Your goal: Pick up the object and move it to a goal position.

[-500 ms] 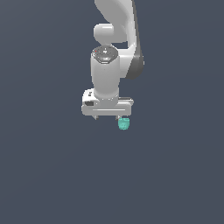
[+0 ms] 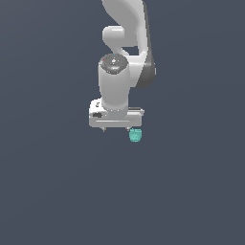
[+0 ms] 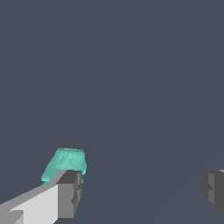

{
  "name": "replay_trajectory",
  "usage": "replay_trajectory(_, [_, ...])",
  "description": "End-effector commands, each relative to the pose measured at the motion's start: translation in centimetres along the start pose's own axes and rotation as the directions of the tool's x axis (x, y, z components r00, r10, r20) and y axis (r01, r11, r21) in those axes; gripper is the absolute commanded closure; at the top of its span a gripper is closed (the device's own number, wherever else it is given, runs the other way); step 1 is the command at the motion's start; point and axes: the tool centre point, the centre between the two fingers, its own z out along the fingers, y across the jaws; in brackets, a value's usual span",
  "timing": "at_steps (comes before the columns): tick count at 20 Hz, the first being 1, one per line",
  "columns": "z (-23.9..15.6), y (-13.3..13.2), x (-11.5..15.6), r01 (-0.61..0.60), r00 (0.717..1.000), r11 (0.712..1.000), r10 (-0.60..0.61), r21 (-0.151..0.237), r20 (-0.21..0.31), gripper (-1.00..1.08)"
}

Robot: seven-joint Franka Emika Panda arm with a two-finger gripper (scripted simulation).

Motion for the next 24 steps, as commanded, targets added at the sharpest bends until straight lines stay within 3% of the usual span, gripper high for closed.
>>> replay_trajectory(1, [0.1,0.2,-0.1,0.008,1.000,1.000,-0.008,-0.002,0.005,-0.92])
replay_trajectory(10, [1.3,-1.4,-0.6,-0.014,1.000,1.000,0.014,0.002,0.001,-0.92])
replay_trajectory(24, [7.5,-8.8,-4.7,-0.115,0.993,0.993,0.115,0.021,-0.005,-0.92])
